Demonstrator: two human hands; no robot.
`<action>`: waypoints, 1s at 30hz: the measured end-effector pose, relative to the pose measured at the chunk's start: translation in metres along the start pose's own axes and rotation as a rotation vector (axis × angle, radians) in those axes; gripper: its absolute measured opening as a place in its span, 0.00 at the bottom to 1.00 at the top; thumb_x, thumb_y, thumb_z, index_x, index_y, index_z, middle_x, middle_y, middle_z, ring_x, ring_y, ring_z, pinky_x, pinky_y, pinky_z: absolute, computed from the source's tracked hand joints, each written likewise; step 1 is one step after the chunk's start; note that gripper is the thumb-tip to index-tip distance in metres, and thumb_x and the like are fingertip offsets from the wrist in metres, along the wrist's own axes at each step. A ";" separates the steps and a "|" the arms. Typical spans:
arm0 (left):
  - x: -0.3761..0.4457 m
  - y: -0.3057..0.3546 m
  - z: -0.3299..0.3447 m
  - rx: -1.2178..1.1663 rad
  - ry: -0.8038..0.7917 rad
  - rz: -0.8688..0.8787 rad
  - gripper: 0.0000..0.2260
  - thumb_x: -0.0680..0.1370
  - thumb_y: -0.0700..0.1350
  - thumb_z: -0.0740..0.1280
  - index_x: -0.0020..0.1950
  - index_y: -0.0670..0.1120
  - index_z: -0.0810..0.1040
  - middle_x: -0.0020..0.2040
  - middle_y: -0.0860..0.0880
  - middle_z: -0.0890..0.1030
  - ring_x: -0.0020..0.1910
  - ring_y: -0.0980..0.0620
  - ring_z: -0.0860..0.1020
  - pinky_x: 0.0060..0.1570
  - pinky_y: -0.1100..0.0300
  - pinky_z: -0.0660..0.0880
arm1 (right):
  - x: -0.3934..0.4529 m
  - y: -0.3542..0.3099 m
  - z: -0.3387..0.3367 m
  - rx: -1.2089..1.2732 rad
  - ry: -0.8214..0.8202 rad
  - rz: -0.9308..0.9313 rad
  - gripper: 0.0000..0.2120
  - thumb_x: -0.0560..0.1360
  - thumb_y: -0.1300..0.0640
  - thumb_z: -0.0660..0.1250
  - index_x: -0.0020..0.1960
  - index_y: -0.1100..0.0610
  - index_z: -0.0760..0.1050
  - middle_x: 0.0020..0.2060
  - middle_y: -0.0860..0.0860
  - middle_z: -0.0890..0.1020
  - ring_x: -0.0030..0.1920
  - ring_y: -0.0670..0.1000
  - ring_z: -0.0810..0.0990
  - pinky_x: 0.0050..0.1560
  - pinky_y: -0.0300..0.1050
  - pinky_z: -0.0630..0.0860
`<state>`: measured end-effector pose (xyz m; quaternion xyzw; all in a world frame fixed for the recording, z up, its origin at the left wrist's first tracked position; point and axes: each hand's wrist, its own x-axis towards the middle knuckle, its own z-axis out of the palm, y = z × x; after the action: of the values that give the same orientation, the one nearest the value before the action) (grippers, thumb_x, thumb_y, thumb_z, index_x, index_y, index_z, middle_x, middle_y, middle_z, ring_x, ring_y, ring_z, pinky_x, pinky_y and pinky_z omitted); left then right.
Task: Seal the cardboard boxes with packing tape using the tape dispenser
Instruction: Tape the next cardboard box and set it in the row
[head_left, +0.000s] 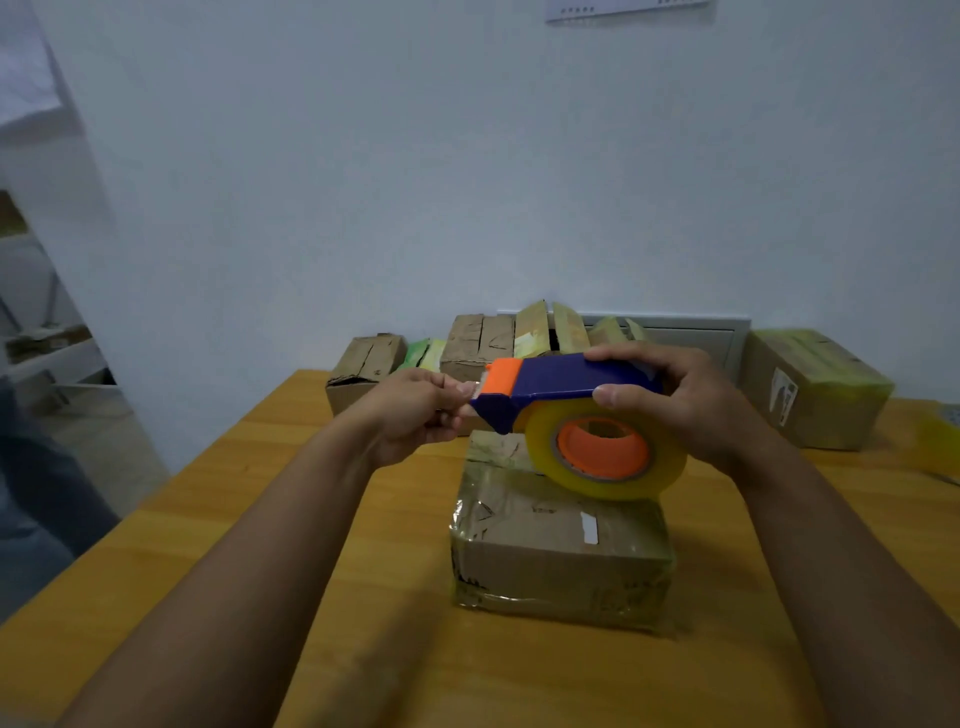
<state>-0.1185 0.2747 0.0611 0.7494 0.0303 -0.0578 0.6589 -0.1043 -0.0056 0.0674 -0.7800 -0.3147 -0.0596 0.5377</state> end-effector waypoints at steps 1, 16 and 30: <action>0.000 0.000 -0.001 0.000 -0.004 0.001 0.04 0.80 0.39 0.64 0.48 0.40 0.77 0.35 0.46 0.77 0.33 0.54 0.75 0.34 0.61 0.74 | 0.003 -0.003 -0.003 -0.019 -0.020 0.004 0.21 0.67 0.45 0.71 0.59 0.43 0.78 0.56 0.43 0.79 0.52 0.43 0.80 0.44 0.40 0.81; -0.014 -0.040 -0.038 -0.085 0.079 -0.116 0.03 0.80 0.40 0.64 0.47 0.42 0.76 0.35 0.48 0.77 0.33 0.54 0.74 0.32 0.63 0.76 | 0.011 -0.011 -0.023 -0.171 -0.170 0.076 0.20 0.66 0.43 0.71 0.59 0.39 0.79 0.53 0.41 0.80 0.50 0.43 0.80 0.47 0.39 0.79; -0.013 -0.088 -0.018 -0.325 0.062 -0.236 0.03 0.79 0.39 0.66 0.46 0.43 0.77 0.33 0.49 0.77 0.31 0.56 0.73 0.30 0.65 0.75 | 0.007 0.007 -0.004 -0.158 -0.114 0.124 0.19 0.65 0.42 0.68 0.56 0.40 0.79 0.56 0.41 0.76 0.52 0.47 0.78 0.42 0.32 0.73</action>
<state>-0.1414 0.3041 -0.0215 0.6258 0.1470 -0.1059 0.7587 -0.0941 -0.0083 0.0665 -0.8400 -0.2901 -0.0063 0.4584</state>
